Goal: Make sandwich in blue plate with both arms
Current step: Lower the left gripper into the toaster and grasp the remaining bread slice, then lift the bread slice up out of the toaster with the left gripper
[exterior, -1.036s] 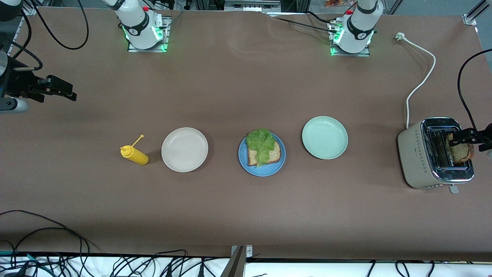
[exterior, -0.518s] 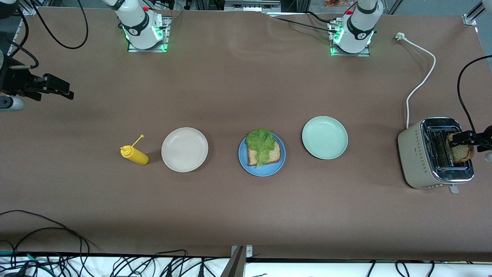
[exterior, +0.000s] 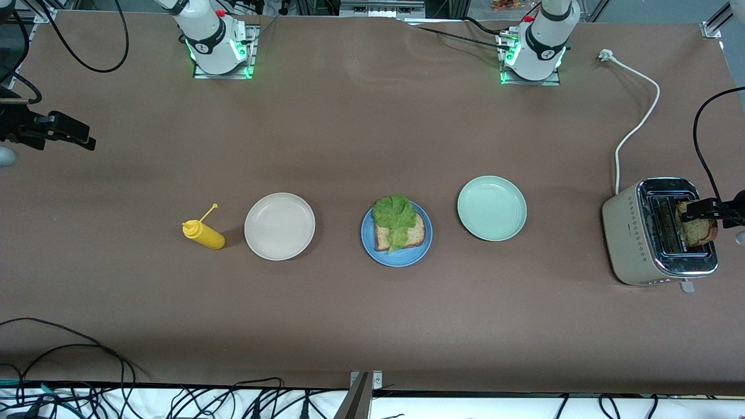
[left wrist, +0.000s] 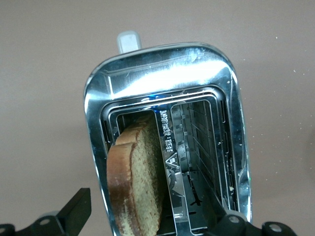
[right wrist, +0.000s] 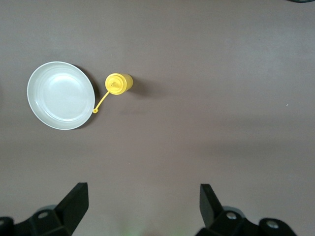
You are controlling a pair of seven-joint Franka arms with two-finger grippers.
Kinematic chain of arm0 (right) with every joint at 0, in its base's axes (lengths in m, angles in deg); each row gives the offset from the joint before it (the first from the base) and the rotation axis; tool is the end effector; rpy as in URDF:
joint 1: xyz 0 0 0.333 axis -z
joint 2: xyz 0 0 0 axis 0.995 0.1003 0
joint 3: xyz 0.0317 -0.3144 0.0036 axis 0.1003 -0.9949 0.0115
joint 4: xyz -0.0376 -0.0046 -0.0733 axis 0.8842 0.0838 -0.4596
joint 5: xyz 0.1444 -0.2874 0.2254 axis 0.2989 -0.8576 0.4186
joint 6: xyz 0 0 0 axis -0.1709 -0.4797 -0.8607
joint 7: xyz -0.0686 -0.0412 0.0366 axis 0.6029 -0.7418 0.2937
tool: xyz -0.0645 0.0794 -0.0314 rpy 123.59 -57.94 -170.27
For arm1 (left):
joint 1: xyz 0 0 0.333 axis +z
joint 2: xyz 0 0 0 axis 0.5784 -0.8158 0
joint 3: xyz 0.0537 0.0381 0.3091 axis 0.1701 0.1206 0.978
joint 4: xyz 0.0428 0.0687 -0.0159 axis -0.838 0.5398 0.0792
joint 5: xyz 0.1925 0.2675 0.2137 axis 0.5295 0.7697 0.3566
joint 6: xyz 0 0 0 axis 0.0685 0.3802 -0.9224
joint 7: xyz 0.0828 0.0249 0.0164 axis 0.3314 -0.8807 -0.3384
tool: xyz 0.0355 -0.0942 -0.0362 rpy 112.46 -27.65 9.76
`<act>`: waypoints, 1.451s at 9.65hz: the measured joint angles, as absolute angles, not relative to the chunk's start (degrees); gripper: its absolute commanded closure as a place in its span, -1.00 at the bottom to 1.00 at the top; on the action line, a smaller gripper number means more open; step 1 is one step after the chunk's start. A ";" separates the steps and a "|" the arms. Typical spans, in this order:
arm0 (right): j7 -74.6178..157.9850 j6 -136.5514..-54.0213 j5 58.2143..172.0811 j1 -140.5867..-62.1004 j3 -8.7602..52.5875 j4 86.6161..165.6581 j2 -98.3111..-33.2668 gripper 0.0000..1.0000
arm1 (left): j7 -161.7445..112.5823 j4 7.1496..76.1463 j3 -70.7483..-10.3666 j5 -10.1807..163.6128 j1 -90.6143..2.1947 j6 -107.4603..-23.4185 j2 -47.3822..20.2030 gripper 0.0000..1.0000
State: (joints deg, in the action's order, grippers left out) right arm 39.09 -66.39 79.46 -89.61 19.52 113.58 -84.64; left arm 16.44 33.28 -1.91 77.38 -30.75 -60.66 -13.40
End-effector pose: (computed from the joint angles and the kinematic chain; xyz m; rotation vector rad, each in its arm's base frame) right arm 0.5723 -0.0190 0.6045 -3.1255 0.0002 0.1192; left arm 0.6221 0.2468 0.3864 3.1246 -0.2143 -0.0800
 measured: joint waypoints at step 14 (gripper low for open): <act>39.10 -66.80 79.42 -89.61 17.74 113.44 -84.46 -1.00 | 19.35 31.93 -1.55 77.20 -30.65 -60.67 -13.17 1.00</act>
